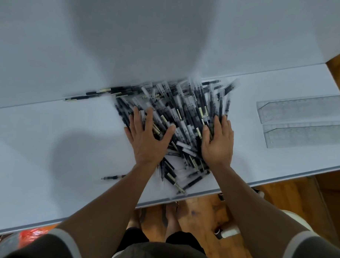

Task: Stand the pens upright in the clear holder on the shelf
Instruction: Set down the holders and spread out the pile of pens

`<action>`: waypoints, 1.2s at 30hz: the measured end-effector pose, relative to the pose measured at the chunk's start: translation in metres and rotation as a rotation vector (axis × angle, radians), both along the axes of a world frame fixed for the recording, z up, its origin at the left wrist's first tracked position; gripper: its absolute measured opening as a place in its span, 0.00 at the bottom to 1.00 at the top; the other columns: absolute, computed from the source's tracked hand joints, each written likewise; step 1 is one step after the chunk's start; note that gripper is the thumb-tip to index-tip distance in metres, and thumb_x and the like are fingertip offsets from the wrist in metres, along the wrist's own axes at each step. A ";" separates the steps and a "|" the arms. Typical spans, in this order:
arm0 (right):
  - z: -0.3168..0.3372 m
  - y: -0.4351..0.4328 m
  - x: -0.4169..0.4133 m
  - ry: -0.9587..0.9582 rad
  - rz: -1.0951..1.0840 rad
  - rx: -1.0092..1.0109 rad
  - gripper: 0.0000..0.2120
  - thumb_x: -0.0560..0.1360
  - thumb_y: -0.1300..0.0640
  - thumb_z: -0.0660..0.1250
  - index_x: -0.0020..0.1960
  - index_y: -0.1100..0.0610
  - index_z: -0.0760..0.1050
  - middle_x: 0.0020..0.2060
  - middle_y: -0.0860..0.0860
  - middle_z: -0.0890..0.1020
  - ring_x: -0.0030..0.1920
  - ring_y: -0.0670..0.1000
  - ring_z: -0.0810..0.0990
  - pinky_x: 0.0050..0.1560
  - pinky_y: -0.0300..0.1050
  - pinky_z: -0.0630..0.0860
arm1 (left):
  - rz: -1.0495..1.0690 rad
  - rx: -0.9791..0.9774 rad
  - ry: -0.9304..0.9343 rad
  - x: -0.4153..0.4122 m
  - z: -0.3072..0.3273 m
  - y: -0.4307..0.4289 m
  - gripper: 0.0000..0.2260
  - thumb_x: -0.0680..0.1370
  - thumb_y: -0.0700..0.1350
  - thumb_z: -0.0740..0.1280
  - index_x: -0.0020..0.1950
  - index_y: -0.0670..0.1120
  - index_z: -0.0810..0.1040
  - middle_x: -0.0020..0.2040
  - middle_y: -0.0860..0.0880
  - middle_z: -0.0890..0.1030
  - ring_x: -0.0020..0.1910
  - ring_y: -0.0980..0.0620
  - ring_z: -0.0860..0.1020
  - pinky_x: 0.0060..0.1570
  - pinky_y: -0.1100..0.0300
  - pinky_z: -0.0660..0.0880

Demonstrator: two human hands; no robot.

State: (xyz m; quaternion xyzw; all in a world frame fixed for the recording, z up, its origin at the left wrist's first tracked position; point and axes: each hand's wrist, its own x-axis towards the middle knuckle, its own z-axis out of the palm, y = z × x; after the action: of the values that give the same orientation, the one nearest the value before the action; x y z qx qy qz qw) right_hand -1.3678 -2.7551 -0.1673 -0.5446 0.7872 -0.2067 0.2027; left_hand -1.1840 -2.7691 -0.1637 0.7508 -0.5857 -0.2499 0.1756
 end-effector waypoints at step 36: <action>0.001 0.123 0.034 0.097 0.188 -0.182 0.27 0.82 0.44 0.52 0.76 0.58 0.63 0.78 0.55 0.59 0.78 0.54 0.52 0.75 0.62 0.55 | 0.021 -0.065 0.064 0.045 -0.003 0.059 0.31 0.80 0.61 0.49 0.79 0.48 0.49 0.80 0.48 0.45 0.78 0.51 0.40 0.74 0.54 0.35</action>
State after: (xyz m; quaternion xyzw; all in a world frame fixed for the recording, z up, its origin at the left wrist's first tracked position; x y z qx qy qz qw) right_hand -1.3338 -2.6317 -0.1667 -0.6413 0.7195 -0.2309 0.1328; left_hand -1.1388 -2.7103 -0.1669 0.7424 -0.5798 -0.2526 0.2211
